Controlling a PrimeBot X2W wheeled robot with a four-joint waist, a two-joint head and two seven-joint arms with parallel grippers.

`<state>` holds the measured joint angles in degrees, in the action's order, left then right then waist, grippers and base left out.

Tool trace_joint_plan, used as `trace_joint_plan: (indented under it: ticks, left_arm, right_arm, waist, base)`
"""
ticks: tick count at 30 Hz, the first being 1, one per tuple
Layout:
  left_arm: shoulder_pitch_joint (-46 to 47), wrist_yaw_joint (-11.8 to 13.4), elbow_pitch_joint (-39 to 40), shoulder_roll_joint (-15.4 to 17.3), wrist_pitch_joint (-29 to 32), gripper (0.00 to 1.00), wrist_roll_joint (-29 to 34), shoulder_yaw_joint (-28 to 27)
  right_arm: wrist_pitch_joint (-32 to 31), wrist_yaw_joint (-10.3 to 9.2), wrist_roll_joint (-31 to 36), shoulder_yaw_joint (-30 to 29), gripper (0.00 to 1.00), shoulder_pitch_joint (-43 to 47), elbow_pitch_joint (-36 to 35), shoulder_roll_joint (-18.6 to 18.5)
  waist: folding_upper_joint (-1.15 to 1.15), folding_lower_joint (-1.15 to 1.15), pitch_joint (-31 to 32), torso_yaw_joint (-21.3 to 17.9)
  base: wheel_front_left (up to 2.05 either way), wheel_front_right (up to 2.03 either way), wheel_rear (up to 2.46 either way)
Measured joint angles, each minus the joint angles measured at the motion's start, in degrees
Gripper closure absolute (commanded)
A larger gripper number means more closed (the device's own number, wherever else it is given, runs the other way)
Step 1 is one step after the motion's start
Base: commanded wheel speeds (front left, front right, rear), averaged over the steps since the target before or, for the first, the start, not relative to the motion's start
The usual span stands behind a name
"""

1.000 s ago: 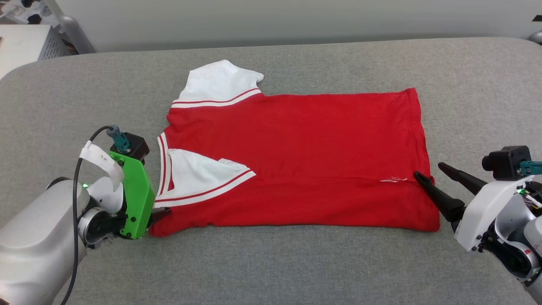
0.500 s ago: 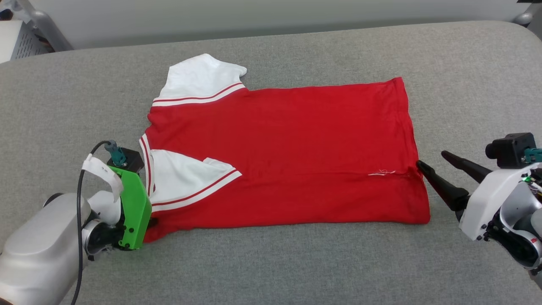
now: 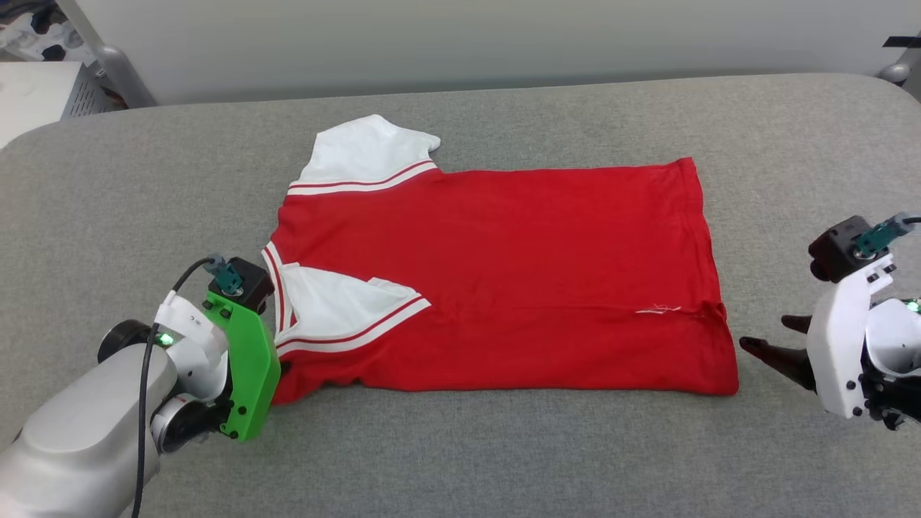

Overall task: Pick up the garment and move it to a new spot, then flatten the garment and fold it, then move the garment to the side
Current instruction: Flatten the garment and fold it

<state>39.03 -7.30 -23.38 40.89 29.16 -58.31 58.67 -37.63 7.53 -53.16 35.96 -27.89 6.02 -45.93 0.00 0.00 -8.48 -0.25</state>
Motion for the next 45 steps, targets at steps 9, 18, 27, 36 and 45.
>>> trace_joint_plan:
  ticks: [9, 18, 27, 36, 45]
  left_arm:
    - [1.7, 0.0, 2.4, -0.3, -1.4, 1.0, 2.5, 0.5]
    - [2.5, 0.0, 3.0, -0.8, -2.2, 1.0, 3.1, 0.7]
    - [2.1, 0.0, 1.7, -0.9, -3.4, 1.0, 2.7, 0.8]
    - [-3.2, 0.3, 4.3, 2.2, -4.0, 1.0, 1.1, 1.1]
    - [-8.1, 2.9, 11.0, 6.2, -3.8, 1.0, -1.3, 1.5]
  right_arm:
    - [-6.5, 0.0, 3.1, 2.4, 0.0, -1.1, 7.4, 4.6]
    - [-3.7, -0.01, 5.1, 6.3, 0.0, -2.8, 14.8, 8.6]
    - [3.7, -0.08, 3.2, 7.6, 1.0, -2.8, 16.9, 9.2]
    - [8.0, -0.05, -0.4, 8.6, 1.0, 0.5, 11.6, 7.4]
    - [7.3, -0.01, -2.2, 5.4, 1.0, 6.7, 5.0, 1.0]
  waist:
    - [0.0, 0.0, -2.4, 1.9]
    - [0.0, 0.01, -5.0, 3.1]
    - [0.0, 0.01, -3.6, 2.9]
    - [0.0, 0.0, 1.8, 1.7]
    - [0.0, 0.0, 5.2, 1.2]
  base:
    - [0.0, 0.0, 0.0]
    - [0.0, 0.0, 0.0]
    - [0.0, 0.0, 0.0]
    - [0.0, 0.0, 0.0]
    - [0.0, 0.0, 0.0]
